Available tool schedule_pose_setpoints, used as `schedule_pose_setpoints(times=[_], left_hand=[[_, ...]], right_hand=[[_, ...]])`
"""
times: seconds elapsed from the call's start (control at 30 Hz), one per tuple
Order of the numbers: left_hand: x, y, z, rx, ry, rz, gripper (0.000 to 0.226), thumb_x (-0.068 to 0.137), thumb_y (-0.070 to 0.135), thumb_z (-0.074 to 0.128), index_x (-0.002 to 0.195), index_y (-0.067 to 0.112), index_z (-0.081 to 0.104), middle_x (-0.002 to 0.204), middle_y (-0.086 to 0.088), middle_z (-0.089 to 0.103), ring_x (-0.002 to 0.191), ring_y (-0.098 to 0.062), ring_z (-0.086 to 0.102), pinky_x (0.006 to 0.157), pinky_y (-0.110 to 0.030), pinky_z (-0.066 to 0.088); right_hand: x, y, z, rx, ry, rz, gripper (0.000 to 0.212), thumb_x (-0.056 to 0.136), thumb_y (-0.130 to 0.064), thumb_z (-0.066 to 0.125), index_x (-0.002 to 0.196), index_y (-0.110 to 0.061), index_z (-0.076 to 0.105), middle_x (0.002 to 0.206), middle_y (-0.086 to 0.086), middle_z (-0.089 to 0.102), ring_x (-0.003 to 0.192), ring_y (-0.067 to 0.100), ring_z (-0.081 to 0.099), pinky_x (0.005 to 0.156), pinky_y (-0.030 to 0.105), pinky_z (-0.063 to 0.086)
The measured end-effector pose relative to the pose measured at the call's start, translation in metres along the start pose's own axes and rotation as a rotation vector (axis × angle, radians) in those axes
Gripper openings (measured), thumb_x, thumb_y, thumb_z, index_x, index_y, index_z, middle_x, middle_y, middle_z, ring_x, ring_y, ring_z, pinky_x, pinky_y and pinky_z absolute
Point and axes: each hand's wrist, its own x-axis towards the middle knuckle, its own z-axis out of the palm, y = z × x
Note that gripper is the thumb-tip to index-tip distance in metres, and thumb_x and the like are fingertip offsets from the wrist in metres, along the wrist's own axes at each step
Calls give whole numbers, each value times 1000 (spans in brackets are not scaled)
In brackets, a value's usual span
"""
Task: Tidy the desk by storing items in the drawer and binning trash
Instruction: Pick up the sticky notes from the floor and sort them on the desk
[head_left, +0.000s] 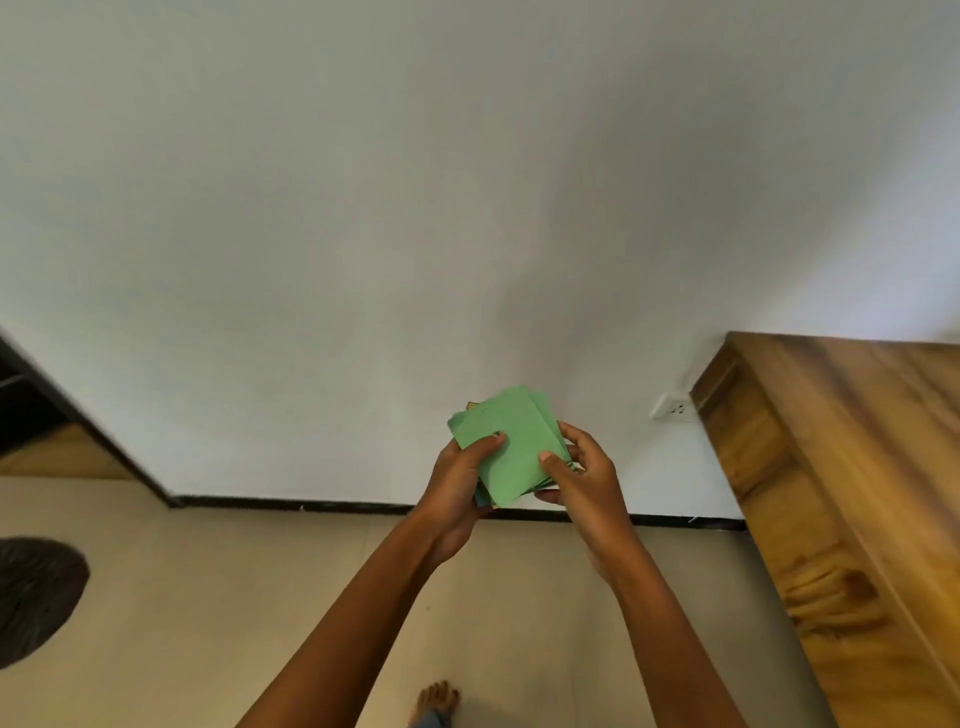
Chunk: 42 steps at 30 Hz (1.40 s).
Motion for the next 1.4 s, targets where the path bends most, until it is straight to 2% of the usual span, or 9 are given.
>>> schedule_pose_setpoints(times=[0.2,0.4,0.63,0.97,1.07,1.13,1.2,1.3,1.4], left_hand=[[58,28,63,152,-220,-49,36,94,20,52,130,23,50,120,-5,62,109,-26,59,79,-36,52],[96,7,133,270,-489,-164,24,95,22,49,118,24,55,109,-2,66,100,-22,62,78,-36,53],[123,-54,219,349,-698,-348,25,95,24,50,120,24,56,115,-5,66,112,-28,60,98,-56,44],[193,-110,337,620,-823,-269,27,100,21,43,124,19,53,110,0,67,102,-15,65,90,-33,53],[212,-125,365,714,-827,-237,22,100,21,44,119,19,54,97,8,65,86,-3,62,68,-12,52],[223,-134,376,809,-828,-180,23,100,19,44,120,21,53,105,5,61,84,0,58,56,-3,45],[238,-143,376,933,-833,-47,33,98,19,46,131,20,49,124,1,56,99,-5,55,68,-5,45],[260,-159,365,1068,-871,166,44,96,18,50,139,19,43,138,0,47,121,-10,44,97,-25,43],[282,-167,355,1151,-910,329,48,95,19,51,142,20,39,143,2,43,131,-14,39,108,-39,39]], right_hand=[[25,-23,-38,171,302,-8,32,93,-6,52,121,-22,49,111,8,56,92,16,63,65,23,58],[20,-21,-96,282,606,23,35,91,-4,54,120,-23,51,106,4,62,91,16,65,63,24,57],[7,2,-173,338,992,58,42,88,-3,60,125,-19,50,109,0,63,93,17,64,59,24,58],[82,54,-295,372,1359,203,45,92,-4,54,135,-12,44,128,11,54,107,26,60,64,27,56],[102,77,-321,313,1348,302,47,92,-5,54,138,-12,43,134,9,49,113,27,57,80,37,57],[111,89,-333,215,1352,360,45,91,-10,56,135,-12,47,135,9,50,114,27,56,88,43,54],[116,92,-339,71,1352,406,45,90,-17,57,134,-12,50,133,11,54,116,26,55,96,46,49],[120,90,-338,-115,1361,432,43,90,-18,55,132,-8,52,130,11,54,119,25,50,101,36,40],[124,92,-333,-283,1432,407,37,91,-16,55,126,-7,57,127,13,53,120,27,44,100,36,36]])
